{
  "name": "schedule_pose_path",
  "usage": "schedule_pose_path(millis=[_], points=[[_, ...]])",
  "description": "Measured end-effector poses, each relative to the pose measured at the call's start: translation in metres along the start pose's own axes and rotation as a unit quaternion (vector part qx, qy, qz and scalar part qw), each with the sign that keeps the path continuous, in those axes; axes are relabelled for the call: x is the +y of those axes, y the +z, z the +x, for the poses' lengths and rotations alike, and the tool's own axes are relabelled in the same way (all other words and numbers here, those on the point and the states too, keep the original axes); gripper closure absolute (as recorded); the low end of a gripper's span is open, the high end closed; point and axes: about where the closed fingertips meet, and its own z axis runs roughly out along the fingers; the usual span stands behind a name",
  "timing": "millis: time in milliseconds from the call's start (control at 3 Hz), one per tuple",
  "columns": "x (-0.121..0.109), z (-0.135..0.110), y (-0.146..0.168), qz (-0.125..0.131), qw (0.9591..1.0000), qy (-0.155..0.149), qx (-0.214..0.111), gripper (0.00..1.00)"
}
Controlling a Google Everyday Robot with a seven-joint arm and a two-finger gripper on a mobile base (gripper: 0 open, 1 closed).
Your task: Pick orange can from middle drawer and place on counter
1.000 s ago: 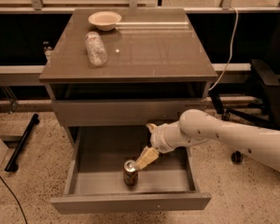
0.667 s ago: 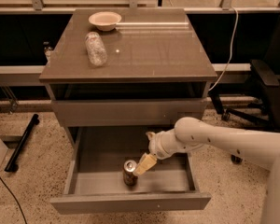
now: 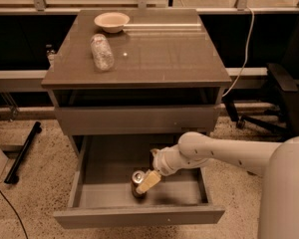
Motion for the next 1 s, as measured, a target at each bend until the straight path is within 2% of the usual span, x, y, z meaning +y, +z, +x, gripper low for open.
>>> schedule_pose_path(millis=[333,667,1000], points=[[0.006,0.000,0.023,-0.018,0.9997,0.011,-0.010,0.00],[0.012,0.001,0.042,-0.035,0.9988,0.027,-0.020,0.14],[0.019,0.006,0.053,-0.048,0.9975,0.044,-0.028,0.45]])
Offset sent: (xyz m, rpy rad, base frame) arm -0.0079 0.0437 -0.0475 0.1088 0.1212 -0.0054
